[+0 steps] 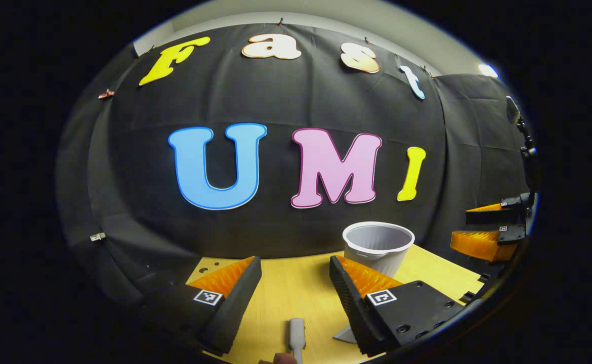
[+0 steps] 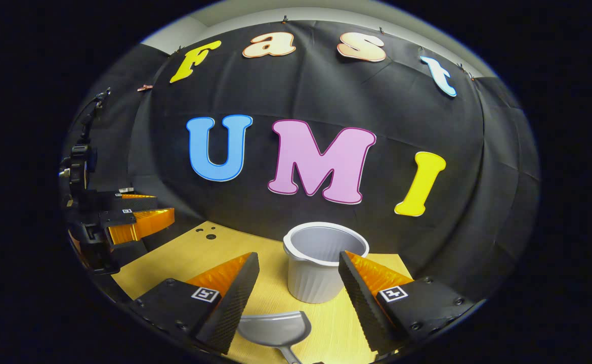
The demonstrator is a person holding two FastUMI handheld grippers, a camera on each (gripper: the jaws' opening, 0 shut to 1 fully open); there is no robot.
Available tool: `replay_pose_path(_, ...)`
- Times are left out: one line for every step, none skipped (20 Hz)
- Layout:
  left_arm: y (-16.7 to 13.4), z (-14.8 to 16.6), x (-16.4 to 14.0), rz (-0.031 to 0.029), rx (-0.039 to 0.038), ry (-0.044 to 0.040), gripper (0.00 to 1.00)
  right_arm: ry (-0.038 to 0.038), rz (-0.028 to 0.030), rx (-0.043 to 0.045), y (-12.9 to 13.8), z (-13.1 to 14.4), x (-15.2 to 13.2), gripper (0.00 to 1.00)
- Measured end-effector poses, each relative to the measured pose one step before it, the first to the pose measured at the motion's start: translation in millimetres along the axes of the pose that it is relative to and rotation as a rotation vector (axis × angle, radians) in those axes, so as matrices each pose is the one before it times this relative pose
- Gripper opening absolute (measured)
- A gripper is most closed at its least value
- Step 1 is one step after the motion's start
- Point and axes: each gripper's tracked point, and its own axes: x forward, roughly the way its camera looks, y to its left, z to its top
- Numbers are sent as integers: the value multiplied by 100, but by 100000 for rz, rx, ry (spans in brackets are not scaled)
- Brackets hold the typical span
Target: Pick up the small broom and dustpan from the desktop, sweep the trash into the dustpan with the broom, and then empty the trash into the garbage bin.
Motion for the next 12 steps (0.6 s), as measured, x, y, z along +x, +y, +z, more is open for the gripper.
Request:
replay_pose_path(-105, 162, -31, -359, 1058, -533, 89, 207, -238, 1167, -28, -120, 34, 98)
replay_pose_path(-116, 207, -120, -416, 443, -269, 89, 313, -253, 862, -149, 26, -41, 98)
replay_pose_path(-233, 69, -14, -197, 270, -25, 89, 273, -266, 609, -137, -224, 1, 98)
replay_pose_path(-53, 108, -49, -77, 129, 150, 89, 343, 18, 456, -28, -9, 31, 98)
replay_pose_path(-86, 128, -19, -260, -25, 128, 89, 417, 308, 399, 43, -67, 79, 98)
replay_pose_path(-181, -313, 228, -407, -314, 684, 89, 323, 177, 268, -54, -134, 159, 98)
replay_pose_path(-48, -26, -97, -6, -395, 546, 89, 394, -91, 52, -103, -85, 31, 98)
replay_pose_path(-74, -275, 152, -75, -529, 879, 89, 196, -157, 164, -149, 13, 195, 98)
replay_pose_path(30, -275, 231, 120, -300, 488, 89, -230, -108, 410, -2, 181, -81, 98)
replay_pose_path(151, -106, 54, 267, -41, 378, 89, -352, -389, 333, -106, 191, 25, 98)
replay_pose_path(105, -37, 196, 439, 123, 218, 90, -337, -75, -16, -71, 116, -152, 98)
replay_pose_path(76, -10, -76, 262, 139, 262, 89, -217, -427, -297, -197, -79, 113, 98)
